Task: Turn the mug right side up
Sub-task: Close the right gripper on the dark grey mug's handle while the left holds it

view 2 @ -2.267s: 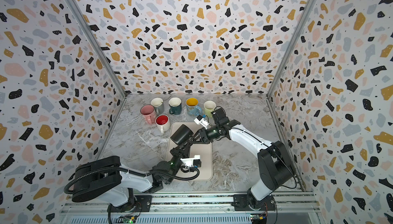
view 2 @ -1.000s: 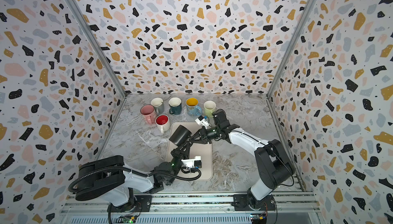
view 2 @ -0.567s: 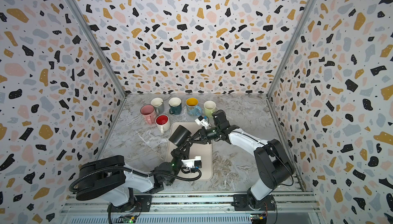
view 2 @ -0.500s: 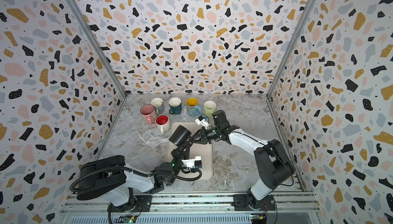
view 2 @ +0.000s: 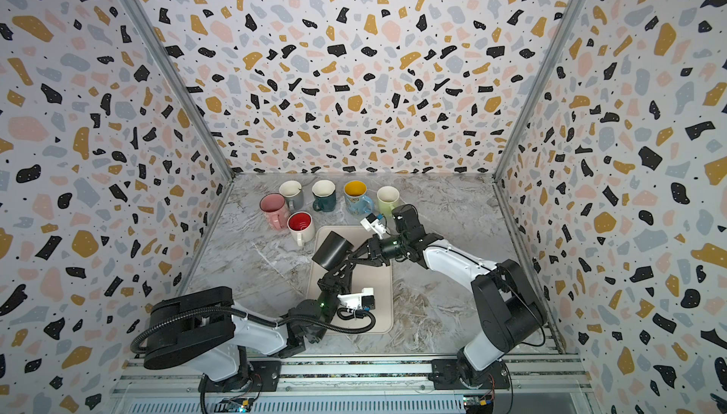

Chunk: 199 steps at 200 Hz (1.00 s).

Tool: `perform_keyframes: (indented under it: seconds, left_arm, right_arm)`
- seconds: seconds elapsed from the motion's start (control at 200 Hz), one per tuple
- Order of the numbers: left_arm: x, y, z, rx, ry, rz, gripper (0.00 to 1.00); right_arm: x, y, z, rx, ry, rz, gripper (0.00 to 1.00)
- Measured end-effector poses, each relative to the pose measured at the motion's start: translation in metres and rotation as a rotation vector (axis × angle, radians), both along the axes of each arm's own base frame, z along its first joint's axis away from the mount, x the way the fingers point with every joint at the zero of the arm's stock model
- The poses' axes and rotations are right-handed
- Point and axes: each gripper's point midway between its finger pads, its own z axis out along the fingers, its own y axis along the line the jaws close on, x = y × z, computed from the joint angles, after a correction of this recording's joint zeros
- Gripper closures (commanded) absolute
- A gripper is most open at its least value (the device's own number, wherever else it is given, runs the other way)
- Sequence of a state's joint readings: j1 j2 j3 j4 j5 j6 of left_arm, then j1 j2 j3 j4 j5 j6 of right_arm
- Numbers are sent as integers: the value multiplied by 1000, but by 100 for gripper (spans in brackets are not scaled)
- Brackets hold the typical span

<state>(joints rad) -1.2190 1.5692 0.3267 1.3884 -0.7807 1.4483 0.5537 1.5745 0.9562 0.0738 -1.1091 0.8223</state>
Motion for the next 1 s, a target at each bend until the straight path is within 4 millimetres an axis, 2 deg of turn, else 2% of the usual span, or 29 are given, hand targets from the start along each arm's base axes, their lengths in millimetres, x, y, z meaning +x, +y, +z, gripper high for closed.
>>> perform_keyframes:
  seconds: [0.13, 0.516, 0.801, 0.861, 0.996]
  left_arm:
    - [0, 1, -1, 8, -1, 8, 61]
    - [1, 3, 1, 13, -6, 21, 57]
    - [-1, 8, 10, 13, -15, 29, 53]
    - [-2, 10, 22, -32, -27, 32, 53]
    - [-2, 13, 28, -51, -34, 35, 52]
  right_arm:
    - [0, 1, 2, 4, -8, -2, 100]
    - [2, 2, 5, 8, -30, -13, 100]
    - [8, 2, 12, 31, -68, -20, 100]
    - [11, 0, 9, 16, -54, -36, 100]
    - [14, 0, 11, 24, -58, -35, 100]
